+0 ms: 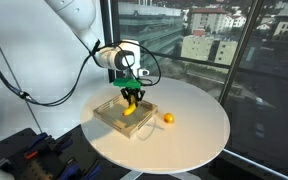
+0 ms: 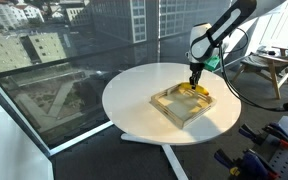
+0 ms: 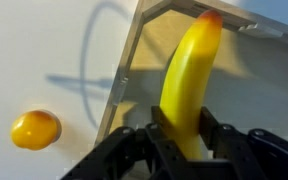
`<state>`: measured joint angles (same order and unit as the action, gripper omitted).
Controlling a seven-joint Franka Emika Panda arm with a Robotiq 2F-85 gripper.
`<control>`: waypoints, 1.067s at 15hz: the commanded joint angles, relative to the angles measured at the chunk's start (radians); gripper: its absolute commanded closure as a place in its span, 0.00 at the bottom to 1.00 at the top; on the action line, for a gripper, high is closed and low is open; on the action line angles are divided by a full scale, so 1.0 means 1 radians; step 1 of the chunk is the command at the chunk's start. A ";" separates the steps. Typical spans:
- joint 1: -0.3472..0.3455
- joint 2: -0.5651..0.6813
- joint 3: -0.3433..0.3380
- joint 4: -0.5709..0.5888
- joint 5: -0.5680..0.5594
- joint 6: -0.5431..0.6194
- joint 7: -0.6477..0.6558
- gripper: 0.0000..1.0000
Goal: Put the banana in the box
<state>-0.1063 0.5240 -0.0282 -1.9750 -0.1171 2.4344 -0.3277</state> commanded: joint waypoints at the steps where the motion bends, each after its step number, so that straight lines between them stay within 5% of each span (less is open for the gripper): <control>1: 0.003 0.027 0.004 0.067 -0.014 -0.033 0.005 0.84; 16: 0.035 0.113 -0.004 0.145 -0.033 -0.048 0.027 0.84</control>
<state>-0.0785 0.6164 -0.0256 -1.8702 -0.1226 2.4225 -0.3238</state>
